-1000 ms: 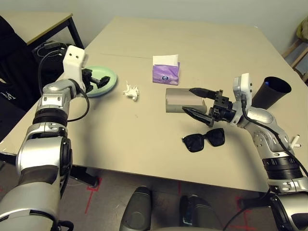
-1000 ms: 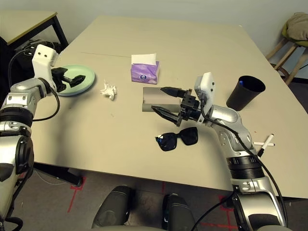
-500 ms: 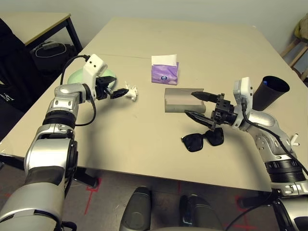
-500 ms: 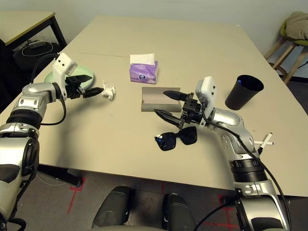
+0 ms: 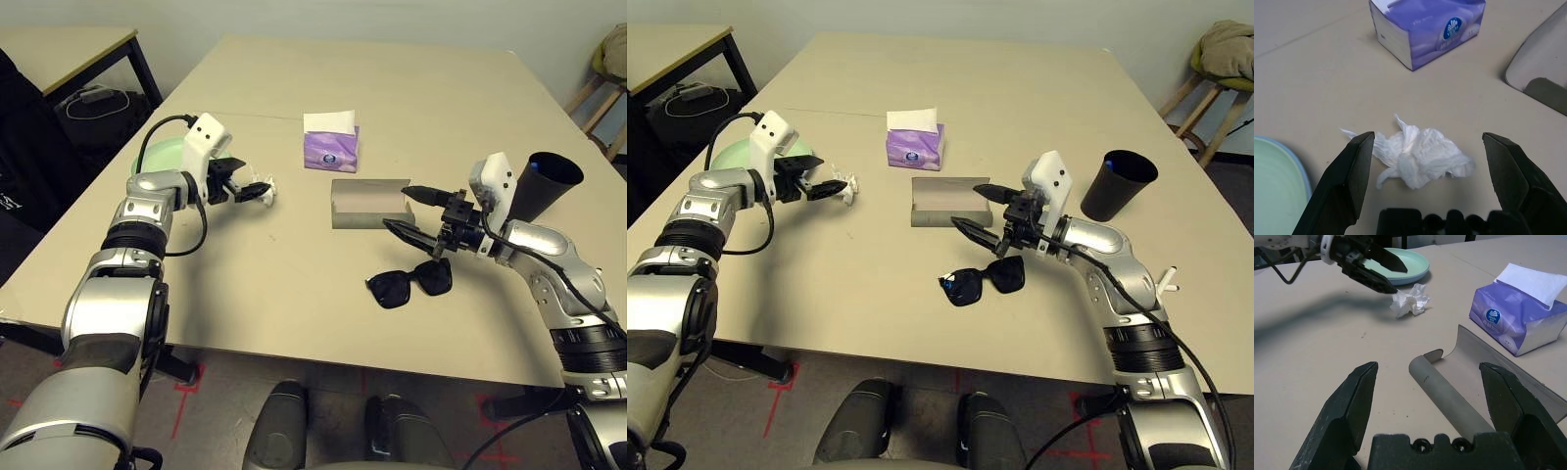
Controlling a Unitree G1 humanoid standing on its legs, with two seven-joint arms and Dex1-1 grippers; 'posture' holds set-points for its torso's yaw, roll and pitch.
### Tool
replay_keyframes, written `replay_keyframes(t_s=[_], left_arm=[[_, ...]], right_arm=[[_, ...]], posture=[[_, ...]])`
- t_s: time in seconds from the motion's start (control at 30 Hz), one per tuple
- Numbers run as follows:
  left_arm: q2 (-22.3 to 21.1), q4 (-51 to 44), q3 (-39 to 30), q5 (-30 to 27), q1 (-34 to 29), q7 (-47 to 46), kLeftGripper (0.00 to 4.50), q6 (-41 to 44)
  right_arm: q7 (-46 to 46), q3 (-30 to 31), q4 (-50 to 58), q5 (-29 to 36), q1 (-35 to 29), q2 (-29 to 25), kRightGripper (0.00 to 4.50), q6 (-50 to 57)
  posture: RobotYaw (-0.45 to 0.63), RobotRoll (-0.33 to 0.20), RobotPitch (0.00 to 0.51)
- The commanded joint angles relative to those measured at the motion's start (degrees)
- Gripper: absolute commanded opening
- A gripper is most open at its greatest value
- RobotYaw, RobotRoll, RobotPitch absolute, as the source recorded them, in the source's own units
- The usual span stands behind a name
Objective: Organize and tidy the items on the table.
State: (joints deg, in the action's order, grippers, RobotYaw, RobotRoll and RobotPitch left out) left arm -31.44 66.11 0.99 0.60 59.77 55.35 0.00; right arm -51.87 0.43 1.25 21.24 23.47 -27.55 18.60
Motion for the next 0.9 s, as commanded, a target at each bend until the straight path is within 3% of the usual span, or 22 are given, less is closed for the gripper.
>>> replay_keyframes(t_s=[0.03, 0.57, 0.7, 0.9], left_arm=[[0.7, 0.5, 0.5, 0.9, 0.5, -0.2, 4.47, -0.3], [1.1, -0.1, 1.6, 2.6, -0.3, -2.2, 4.47, 3.2], [1.4, 0.2, 2.2, 3.5, -0.3, -3.7, 3.60, 5.6], [1.6, 0.8, 3.0, 4.7, -0.5, -5.1, 1.31, 6.5]], right_arm=[[0.3, 0.2, 1.7, 0.3, -1.1, -0.4, 4.50, 0.9], [0.6, 0.1, 4.9, 1.6, -2.8, -0.4, 4.50, 2.1], [0.9, 0.3, 5.5, 2.1, -2.5, -0.2, 4.50, 2.7], [1.4, 0.0, 6.1, 2.5, -2.2, -0.1, 4.50, 3.0]], posture=[[0.21, 0.000, 0.106], [0.21, 0.000, 0.137], [0.20, 0.000, 0.138], [0.20, 0.000, 0.136]])
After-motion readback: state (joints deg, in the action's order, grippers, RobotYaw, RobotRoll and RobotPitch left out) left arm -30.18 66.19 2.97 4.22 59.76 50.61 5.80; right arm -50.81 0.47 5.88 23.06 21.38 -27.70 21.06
